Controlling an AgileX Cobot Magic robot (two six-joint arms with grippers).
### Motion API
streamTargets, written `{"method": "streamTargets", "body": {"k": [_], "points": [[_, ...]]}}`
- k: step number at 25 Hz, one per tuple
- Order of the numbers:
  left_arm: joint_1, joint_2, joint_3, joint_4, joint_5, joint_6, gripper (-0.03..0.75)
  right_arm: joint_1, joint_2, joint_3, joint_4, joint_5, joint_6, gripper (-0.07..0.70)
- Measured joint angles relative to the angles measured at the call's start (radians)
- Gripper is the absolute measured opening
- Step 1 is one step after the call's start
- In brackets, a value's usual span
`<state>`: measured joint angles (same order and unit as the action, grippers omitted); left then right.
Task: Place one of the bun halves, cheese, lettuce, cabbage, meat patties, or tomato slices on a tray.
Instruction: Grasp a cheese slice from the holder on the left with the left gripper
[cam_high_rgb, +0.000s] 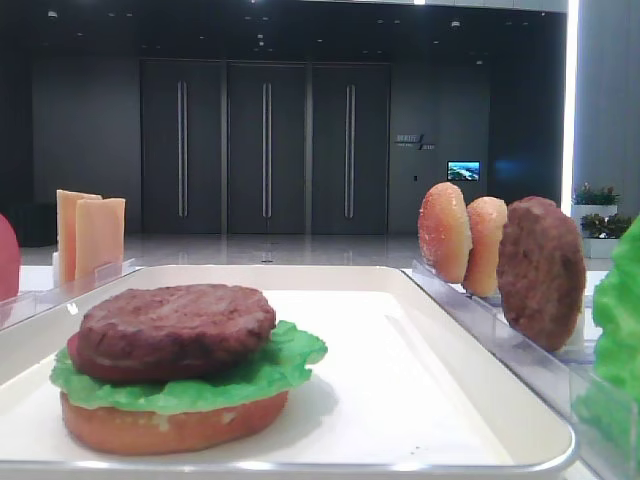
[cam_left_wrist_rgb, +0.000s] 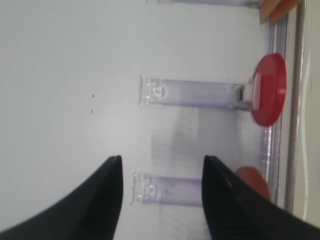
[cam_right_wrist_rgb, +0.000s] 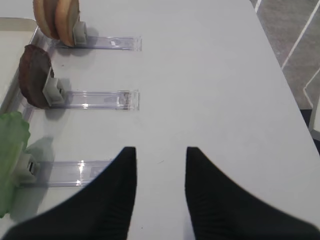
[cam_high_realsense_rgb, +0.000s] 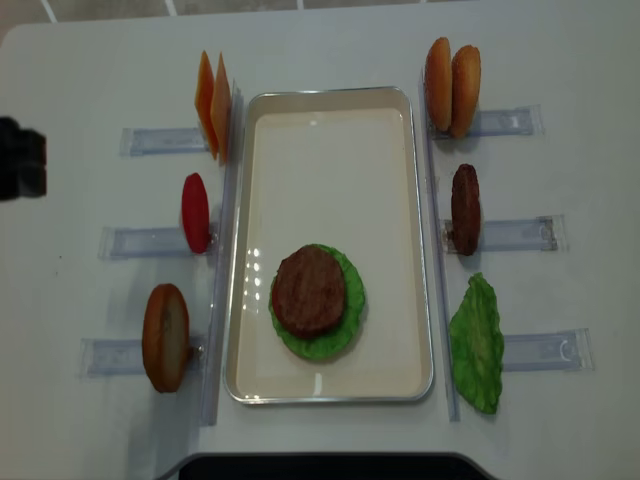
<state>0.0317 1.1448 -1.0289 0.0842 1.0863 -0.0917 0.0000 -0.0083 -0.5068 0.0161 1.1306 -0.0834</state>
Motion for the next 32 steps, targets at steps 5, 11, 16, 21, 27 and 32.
{"method": "streamTargets", "body": {"k": [5, 11, 16, 21, 27, 32], "points": [[0.0, 0.247, -0.196, -0.008, -0.004, 0.0, 0.391, 0.0, 0.0, 0.0, 0.0, 0.0, 0.0, 0.236], [0.0, 0.488, -0.418, -0.008, -0.005, 0.0, 0.391, 0.0, 0.0, 0.0, 0.0, 0.0, 0.0, 0.236], [0.0, 0.627, -0.591, -0.008, 0.013, 0.0, 0.391, 0.0, 0.0, 0.0, 0.0, 0.0, 0.0, 0.236], [0.0, 0.711, -0.682, -0.008, 0.045, 0.0, 0.391, 0.0, 0.0, 0.0, 0.0, 0.0, 0.0, 0.236], [-0.047, 0.751, -0.694, 0.031, 0.047, -0.028, 0.391, 0.0, 0.0, 0.0, 0.0, 0.0, 0.0, 0.236], [-0.211, 0.778, -0.696, 0.065, 0.048, -0.108, 0.391, 0.0, 0.0, 0.0, 0.0, 0.0, 0.0, 0.235]]}}
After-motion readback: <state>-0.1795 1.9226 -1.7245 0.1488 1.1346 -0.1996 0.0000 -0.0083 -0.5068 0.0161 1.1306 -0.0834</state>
